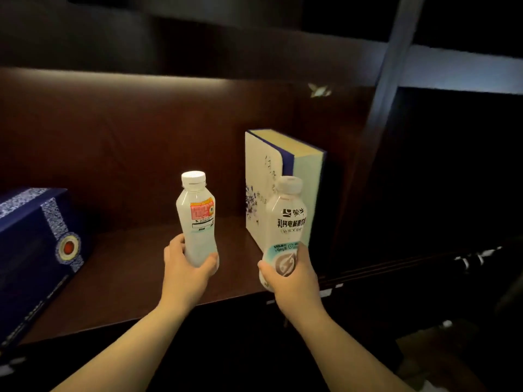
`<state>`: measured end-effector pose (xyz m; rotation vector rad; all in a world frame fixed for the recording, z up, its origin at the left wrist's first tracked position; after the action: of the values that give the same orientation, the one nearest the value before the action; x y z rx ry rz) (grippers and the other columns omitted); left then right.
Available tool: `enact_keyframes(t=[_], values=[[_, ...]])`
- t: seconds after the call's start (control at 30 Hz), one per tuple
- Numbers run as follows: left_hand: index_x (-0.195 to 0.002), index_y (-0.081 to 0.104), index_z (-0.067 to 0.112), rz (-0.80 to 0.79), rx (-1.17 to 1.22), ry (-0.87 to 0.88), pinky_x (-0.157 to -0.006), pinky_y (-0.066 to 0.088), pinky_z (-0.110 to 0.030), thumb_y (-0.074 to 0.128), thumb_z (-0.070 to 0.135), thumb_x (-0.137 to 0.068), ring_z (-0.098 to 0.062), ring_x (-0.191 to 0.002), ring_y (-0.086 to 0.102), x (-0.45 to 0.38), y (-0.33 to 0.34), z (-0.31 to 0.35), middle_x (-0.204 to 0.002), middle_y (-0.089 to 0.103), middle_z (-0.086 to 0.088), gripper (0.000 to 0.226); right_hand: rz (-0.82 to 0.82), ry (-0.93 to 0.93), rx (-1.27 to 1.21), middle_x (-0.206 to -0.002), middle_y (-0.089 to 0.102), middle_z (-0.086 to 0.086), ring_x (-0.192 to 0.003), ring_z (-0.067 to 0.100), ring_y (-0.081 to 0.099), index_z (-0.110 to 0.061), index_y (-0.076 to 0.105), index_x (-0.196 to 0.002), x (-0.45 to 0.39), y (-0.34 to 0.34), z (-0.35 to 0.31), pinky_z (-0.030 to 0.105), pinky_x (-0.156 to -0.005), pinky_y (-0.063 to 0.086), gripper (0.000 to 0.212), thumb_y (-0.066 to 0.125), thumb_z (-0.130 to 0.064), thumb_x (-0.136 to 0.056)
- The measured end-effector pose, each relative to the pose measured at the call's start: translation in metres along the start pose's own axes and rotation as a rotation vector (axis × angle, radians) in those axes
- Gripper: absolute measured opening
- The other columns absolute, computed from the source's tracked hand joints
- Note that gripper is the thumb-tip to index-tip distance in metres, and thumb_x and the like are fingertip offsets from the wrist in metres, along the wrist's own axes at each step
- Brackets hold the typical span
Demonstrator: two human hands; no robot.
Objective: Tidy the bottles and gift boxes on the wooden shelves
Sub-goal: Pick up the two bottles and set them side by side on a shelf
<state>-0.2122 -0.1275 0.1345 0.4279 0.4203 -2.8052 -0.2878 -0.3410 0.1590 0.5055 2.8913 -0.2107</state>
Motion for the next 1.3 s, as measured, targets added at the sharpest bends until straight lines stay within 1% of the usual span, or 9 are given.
enact_keyframes(t=[0.23, 0.33, 0.43, 0.53, 0.63, 0.77, 1.0, 1.17, 1.3], values=[[-0.117, 0.041, 0.042, -0.100, 0.131, 0.137, -0.073, 0.047, -0.024, 0.073, 0.050, -0.063, -0.006, -0.097, 0.058, 0.091, 0.091, 0.125, -0.116, 0.043, 0.013, 0.064, 0.108, -0.113, 0.043, -0.097, 0.069, -0.030, -0.088, -0.009, 0.067, -0.044, 0.054, -0.105, 0.051, -0.167, -0.058, 0.008, -0.062, 0.050, 0.045, 0.084, -0.027, -0.076], [-0.120, 0.042, 0.038, -0.154, 0.161, 0.183, -0.076, 0.052, -0.033, 0.073, 0.048, -0.063, -0.008, -0.098, 0.061, 0.123, 0.137, 0.164, -0.117, 0.048, 0.007, 0.065, 0.171, -0.104, 0.072, -0.099, 0.072, -0.014, -0.090, -0.009, 0.066, -0.043, 0.053, -0.110, 0.065, -0.232, -0.068, 0.008, -0.063, 0.051, 0.047, 0.085, -0.030, -0.077], [-0.121, 0.043, 0.032, -0.203, 0.172, 0.214, -0.074, 0.050, -0.035, 0.076, 0.042, -0.066, -0.015, -0.098, 0.062, 0.150, 0.185, 0.195, -0.116, 0.053, 0.001, 0.065, 0.236, -0.101, 0.103, -0.103, 0.070, -0.015, -0.094, -0.013, 0.063, -0.049, 0.050, -0.107, 0.077, -0.290, -0.073, 0.006, -0.063, 0.050, 0.048, 0.084, -0.034, -0.077], [-0.127, 0.043, 0.028, -0.252, 0.159, 0.241, -0.072, 0.046, -0.031, 0.079, 0.035, -0.073, -0.017, -0.101, 0.058, 0.167, 0.233, 0.218, -0.121, 0.047, 0.001, 0.065, 0.296, -0.089, 0.147, -0.102, 0.068, -0.020, -0.096, -0.013, 0.063, -0.058, 0.047, -0.104, 0.083, -0.340, -0.072, 0.008, -0.062, 0.052, 0.050, 0.084, -0.036, -0.078], [-0.133, 0.041, 0.027, -0.312, 0.184, 0.259, -0.068, 0.043, -0.020, 0.076, 0.046, -0.067, -0.007, -0.100, 0.054, 0.177, 0.281, 0.238, -0.121, 0.042, 0.007, 0.077, 0.371, -0.082, 0.165, -0.106, 0.067, -0.019, -0.096, -0.013, 0.062, -0.054, 0.047, -0.106, 0.081, -0.385, -0.067, 0.009, -0.062, 0.052, 0.049, 0.083, -0.034, -0.079], [-0.136, 0.038, 0.029, -0.385, 0.220, 0.246, -0.063, 0.042, -0.015, 0.079, 0.040, -0.072, -0.005, -0.096, 0.053, 0.178, 0.349, 0.256, -0.122, 0.041, 0.009, 0.076, 0.447, -0.064, 0.193, -0.111, 0.068, -0.015, -0.101, 0.003, 0.067, -0.046, 0.048, -0.114, 0.064, -0.429, -0.057, 0.014, -0.067, 0.056, 0.051, 0.083, -0.032, -0.080], [-0.131, 0.039, 0.032, -0.523, 0.299, 0.291, -0.056, 0.046, -0.013, 0.079, 0.040, -0.074, -0.008, -0.093, 0.057, 0.143, 0.469, 0.272, -0.113, 0.040, 0.015, 0.070, 0.555, -0.043, 0.259, -0.110, 0.068, -0.014, -0.101, 0.005, 0.067, -0.044, 0.050, -0.113, -0.009, -0.484, -0.041, 0.020, -0.071, 0.056, 0.049, 0.084, -0.031, -0.080], [-0.123, 0.039, 0.041, -0.597, 0.386, 0.305, -0.051, 0.046, -0.009, 0.076, 0.049, -0.066, -0.007, -0.093, 0.058, 0.097, 0.544, 0.290, -0.113, 0.041, 0.022, 0.068, 0.621, -0.031, 0.276, -0.107, 0.070, -0.012, -0.093, 0.000, 0.069, -0.040, 0.052, -0.115, -0.077, -0.509, -0.026, 0.015, -0.066, 0.055, 0.050, 0.084, -0.028, -0.079], [-0.123, 0.038, 0.041, -0.620, 0.381, 0.306, -0.051, 0.046, -0.010, 0.074, 0.055, -0.061, -0.006, -0.091, 0.058, 0.061, 0.588, 0.296, -0.112, 0.040, 0.022, 0.072, 0.656, -0.028, 0.269, -0.105, 0.071, -0.010, -0.092, 0.002, 0.070, -0.039, 0.053, -0.112, -0.128, -0.525, -0.011, 0.022, -0.073, 0.060, 0.047, 0.084, -0.029, -0.079]])
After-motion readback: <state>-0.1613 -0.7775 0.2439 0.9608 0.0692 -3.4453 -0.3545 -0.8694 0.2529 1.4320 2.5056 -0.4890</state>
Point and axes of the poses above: each hand's wrist, its own x-axis away from the middle knuckle, its own y-axis out of the palm, z = x × y, the point moved 1 cm from there along -x, towards the middle knuckle
